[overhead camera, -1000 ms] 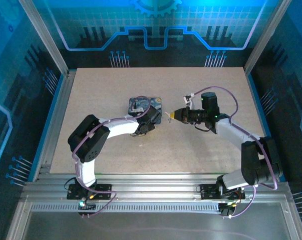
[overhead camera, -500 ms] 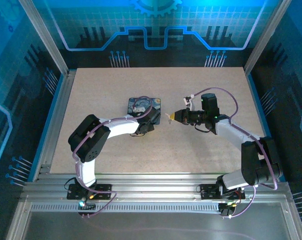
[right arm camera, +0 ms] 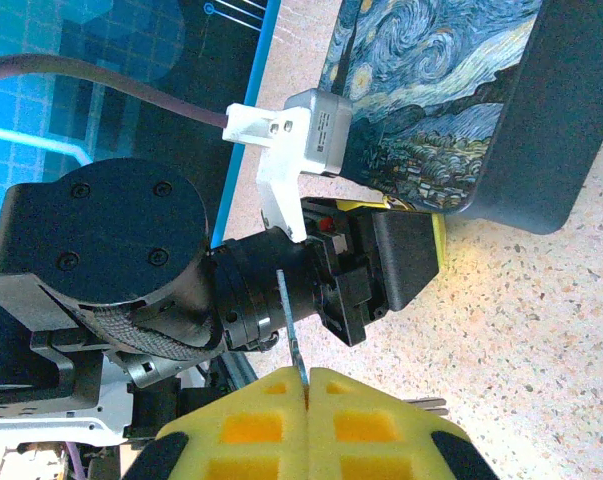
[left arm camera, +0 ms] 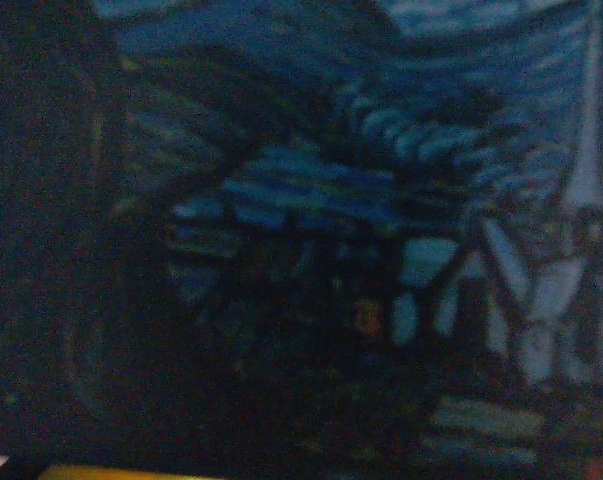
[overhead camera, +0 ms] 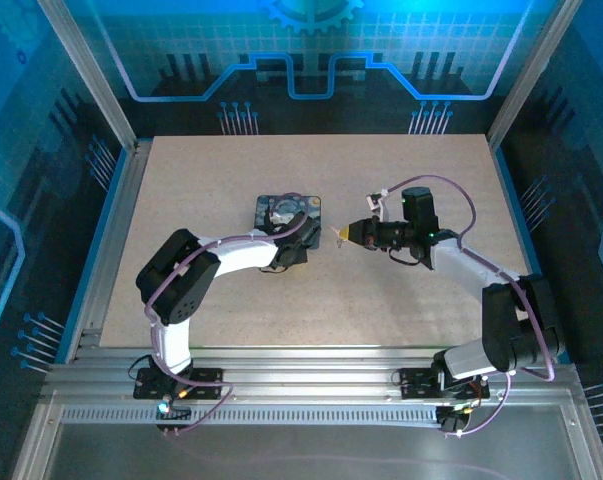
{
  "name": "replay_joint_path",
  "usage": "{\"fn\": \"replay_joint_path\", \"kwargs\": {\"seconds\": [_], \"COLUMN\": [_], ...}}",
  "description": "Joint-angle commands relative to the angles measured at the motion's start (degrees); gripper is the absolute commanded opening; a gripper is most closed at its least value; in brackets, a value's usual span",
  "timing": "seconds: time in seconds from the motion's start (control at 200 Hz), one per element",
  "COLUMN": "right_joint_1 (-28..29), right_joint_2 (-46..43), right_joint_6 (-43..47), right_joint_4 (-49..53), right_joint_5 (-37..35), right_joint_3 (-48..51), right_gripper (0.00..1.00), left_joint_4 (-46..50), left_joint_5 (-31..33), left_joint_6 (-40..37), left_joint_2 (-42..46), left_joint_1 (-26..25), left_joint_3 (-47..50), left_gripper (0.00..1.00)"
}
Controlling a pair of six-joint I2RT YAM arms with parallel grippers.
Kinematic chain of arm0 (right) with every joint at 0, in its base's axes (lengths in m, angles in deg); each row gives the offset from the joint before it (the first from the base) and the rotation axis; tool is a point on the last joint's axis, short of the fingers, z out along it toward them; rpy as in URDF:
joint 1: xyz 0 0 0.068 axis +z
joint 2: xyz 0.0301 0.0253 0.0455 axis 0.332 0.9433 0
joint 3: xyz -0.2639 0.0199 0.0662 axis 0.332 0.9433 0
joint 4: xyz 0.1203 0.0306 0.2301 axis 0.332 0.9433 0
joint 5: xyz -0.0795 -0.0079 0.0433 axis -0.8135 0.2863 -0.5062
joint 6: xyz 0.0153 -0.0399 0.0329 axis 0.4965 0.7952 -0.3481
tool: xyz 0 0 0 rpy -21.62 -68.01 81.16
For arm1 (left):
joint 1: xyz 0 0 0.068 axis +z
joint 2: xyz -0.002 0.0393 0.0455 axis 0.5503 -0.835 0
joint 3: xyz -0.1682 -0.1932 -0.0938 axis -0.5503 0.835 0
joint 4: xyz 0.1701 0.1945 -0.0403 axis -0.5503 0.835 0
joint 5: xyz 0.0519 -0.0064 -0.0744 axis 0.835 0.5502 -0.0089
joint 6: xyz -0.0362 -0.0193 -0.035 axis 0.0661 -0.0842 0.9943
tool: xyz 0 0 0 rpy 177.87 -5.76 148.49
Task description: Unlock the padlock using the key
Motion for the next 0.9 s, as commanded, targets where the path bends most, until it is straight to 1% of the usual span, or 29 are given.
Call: {"fn": "replay_joint_path", "kwargs": {"seconds": [0.0,0.05,0.18,0.455,0.49,0.575,0.635,0.725,0.76,0.78,0.895], "right_joint_1": [-0.51,-0.51,-0.45,-0.38,-0.41,-0.38,-0.27,-0.02,0.11,0.17,0.16], "right_joint_2": [-1.0,-1.1,-1.49,-1.91,-1.82,-1.97,-2.12,-2.46,-2.69,-2.83,-4.5], "right_joint_6": [0.68,0.7,0.77,1.27,1.22,1.21,1.29,2.44,3.06,3.29,4.79], "right_joint_4": [0.48,0.73,1.13,2.31,2.38,2.41,2.62,4.1,4.73,4.94,5.78], "right_joint_5": [0.34,0.23,0.14,0.15,0.11,0.19,0.09,-0.24,-0.49,-0.54,-1.31], "right_joint_3": [-0.03,-0.04,-0.03,-0.56,-0.62,-0.66,-0.57,-0.4,-0.19,0.0,1.93], "right_gripper": [0.0,0.0,0.0,0.0,0.0,0.0,0.0,0.0,0.0,0.0,0.0], "left_joint_4": [-0.47,-0.5,-1.25,-2.87,-2.88,-2.83,-2.46,-0.77,0.59,1.26,3.65], "left_joint_5": [-0.14,-0.13,0.05,0.22,0.22,0.09,-0.82,-3.85,-6.1,-7.75,-19.68], "left_joint_6": [-0.93,-1.0,-1.62,-2.74,-3.1,-3.91,-3.93,-3.13,-2.31,-1.76,2.31], "left_joint_2": [-1.76,-1.94,-2.54,-3.36,-3.36,-3.27,-2.72,-0.82,0.0,0.63,3.95], "left_joint_1": [-0.16,-0.16,-0.02,0.63,0.68,0.66,0.76,1.02,1.38,1.64,4.16], "left_joint_3": [0.74,0.74,1.09,1.55,1.48,1.44,1.45,0.98,0.38,0.05,-0.71], "left_gripper": [0.39,0.41,0.43,0.33,0.31,0.16,0.11,0.07,0.03,0.0,0.0]}}
